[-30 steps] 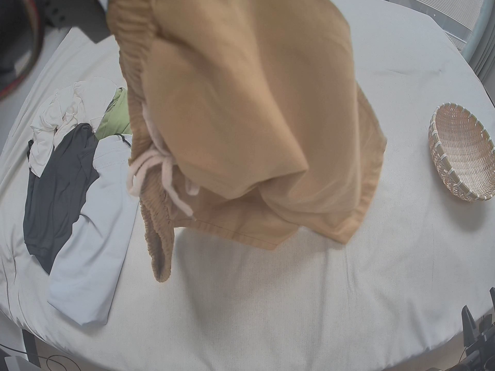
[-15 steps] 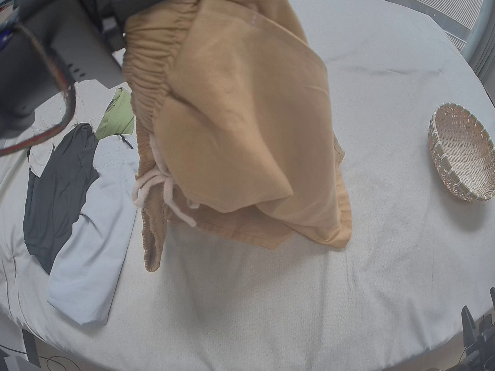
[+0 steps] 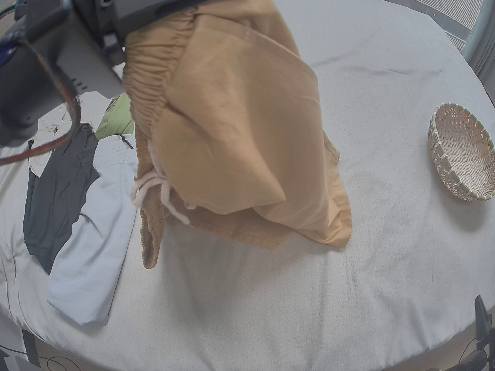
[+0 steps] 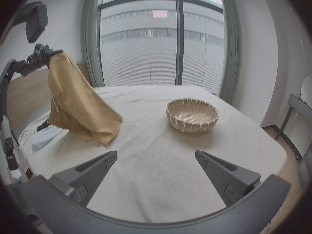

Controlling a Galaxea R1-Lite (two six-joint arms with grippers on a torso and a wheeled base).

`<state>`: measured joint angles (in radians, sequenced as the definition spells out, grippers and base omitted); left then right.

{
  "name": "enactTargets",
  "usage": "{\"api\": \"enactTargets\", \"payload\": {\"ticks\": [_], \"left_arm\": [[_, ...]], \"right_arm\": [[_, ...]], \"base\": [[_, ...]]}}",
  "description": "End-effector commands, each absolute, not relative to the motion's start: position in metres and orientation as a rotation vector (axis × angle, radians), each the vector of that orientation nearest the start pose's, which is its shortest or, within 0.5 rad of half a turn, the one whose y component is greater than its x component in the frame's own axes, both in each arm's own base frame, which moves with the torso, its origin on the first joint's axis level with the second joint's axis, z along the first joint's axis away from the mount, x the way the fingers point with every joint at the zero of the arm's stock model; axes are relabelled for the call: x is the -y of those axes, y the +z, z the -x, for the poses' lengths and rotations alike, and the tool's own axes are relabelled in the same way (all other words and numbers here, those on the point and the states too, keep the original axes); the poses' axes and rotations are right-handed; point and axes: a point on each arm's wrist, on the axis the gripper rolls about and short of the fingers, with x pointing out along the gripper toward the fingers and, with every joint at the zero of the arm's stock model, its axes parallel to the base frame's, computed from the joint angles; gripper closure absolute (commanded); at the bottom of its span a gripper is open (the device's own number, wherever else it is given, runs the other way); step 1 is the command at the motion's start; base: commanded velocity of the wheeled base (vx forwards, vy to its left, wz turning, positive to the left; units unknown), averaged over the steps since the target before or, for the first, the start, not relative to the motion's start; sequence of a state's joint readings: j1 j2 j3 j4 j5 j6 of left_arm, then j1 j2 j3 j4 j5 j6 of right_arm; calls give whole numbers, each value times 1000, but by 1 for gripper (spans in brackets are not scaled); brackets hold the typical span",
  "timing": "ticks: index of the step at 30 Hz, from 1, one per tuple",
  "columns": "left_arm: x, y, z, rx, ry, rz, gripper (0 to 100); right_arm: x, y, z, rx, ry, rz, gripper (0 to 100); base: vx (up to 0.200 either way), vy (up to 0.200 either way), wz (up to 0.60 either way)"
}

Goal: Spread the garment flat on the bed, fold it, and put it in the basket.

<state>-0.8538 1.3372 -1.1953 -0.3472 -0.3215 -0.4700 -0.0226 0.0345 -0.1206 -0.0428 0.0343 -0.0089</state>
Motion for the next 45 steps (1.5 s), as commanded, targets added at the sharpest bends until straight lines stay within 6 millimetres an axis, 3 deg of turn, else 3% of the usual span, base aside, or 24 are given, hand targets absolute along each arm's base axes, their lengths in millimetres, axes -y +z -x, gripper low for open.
{"api": "enactTargets", "payload": {"ticks": [1, 7, 8, 12, 14, 17, 18, 23, 26, 36, 45], "left_arm": [[165, 364, -136, -52, -1202, 475, 100], [166, 363, -136, -48, -1205, 476, 100], [166, 363, -136, -48, -1205, 476, 100], [166, 364, -135, -44, -1206, 478, 100], [165, 364, -135, -44, -1206, 478, 100], [165, 364, -135, -41, -1208, 479, 100], [165, 364, -135, -36, -1209, 480, 100], [165, 366, -135, -19, -1214, 486, 100], [165, 366, -135, -16, -1214, 485, 100], [166, 366, -135, -12, -1217, 487, 100], [167, 361, -135, -29, -1216, 481, 100]], "right_arm": [[-3, 145, 24, 100, 42, 18, 0], [-5, 163, 6, 2, 242, -10, 0], [-7, 182, -10, -49, 327, -70, 0], [-12, 215, -35, -90, 469, -149, 0], [-19, 233, -54, -134, 619, -229, 0], [-21, 237, -63, -158, 632, -268, 0], [-25, 239, -80, -193, 632, -300, 0], [-34, 231, -134, -245, 621, -312, 0], [-38, 227, -155, -252, 624, -315, 0], [-59, 212, -200, -336, 663, -401, 0], [-76, 181, -244, -390, 647, -403, 0]], "base": [[0, 0, 0], [0, 0, 0], [0, 0, 0], [0, 0, 0], [0, 0, 0], [0, 0, 0], [0, 0, 0], [0, 0, 0], [0, 0, 0], [0, 0, 0], [0, 0, 0]]}}
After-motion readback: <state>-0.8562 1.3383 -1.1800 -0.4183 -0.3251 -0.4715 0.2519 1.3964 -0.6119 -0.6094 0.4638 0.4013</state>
